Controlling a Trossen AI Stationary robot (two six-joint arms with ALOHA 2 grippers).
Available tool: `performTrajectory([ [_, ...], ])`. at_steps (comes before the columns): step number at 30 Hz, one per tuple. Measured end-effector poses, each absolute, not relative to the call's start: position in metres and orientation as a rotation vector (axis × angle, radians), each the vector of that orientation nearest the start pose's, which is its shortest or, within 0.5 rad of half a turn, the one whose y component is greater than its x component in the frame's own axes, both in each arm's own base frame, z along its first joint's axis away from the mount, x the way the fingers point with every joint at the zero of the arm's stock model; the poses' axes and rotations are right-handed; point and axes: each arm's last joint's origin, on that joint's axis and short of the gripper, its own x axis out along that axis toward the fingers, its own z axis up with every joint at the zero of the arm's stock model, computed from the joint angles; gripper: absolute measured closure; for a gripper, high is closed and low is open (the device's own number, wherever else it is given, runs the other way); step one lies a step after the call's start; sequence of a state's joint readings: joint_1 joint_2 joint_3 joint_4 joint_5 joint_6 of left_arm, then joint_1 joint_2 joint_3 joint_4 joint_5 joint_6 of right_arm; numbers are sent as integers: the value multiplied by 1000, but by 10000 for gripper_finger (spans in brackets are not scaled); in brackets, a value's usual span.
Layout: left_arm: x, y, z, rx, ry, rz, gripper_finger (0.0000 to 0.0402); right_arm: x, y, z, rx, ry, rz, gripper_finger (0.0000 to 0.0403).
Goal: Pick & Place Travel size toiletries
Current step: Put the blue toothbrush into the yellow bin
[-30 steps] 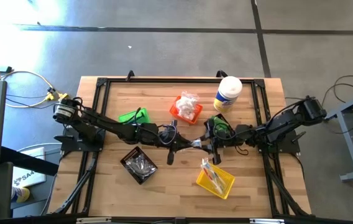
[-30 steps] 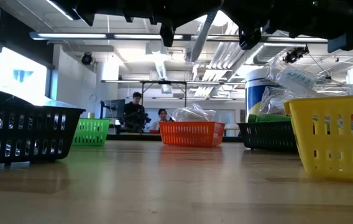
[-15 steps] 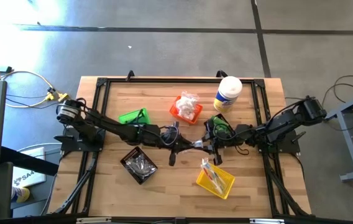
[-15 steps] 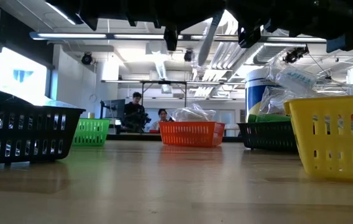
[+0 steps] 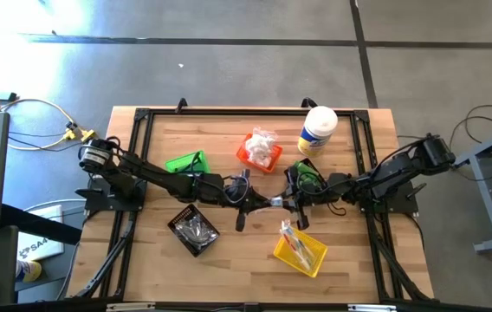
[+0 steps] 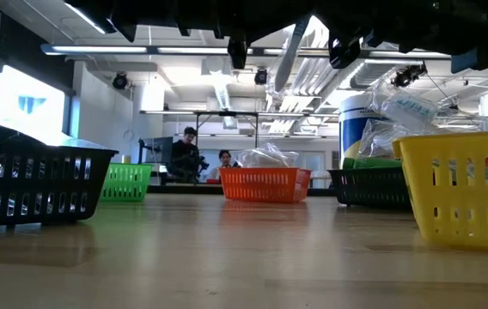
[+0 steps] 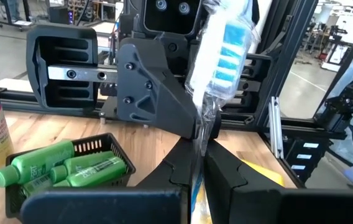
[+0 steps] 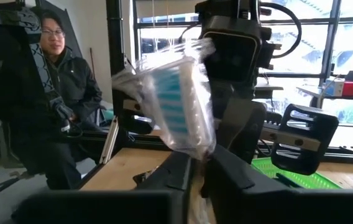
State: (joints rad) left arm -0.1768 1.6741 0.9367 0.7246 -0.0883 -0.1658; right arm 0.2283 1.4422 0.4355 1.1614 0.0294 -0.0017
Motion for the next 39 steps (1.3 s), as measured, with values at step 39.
performTrajectory([
  [39,335,-54,265,-51,176,9,242,194,48,245,229,122,311,395],
])
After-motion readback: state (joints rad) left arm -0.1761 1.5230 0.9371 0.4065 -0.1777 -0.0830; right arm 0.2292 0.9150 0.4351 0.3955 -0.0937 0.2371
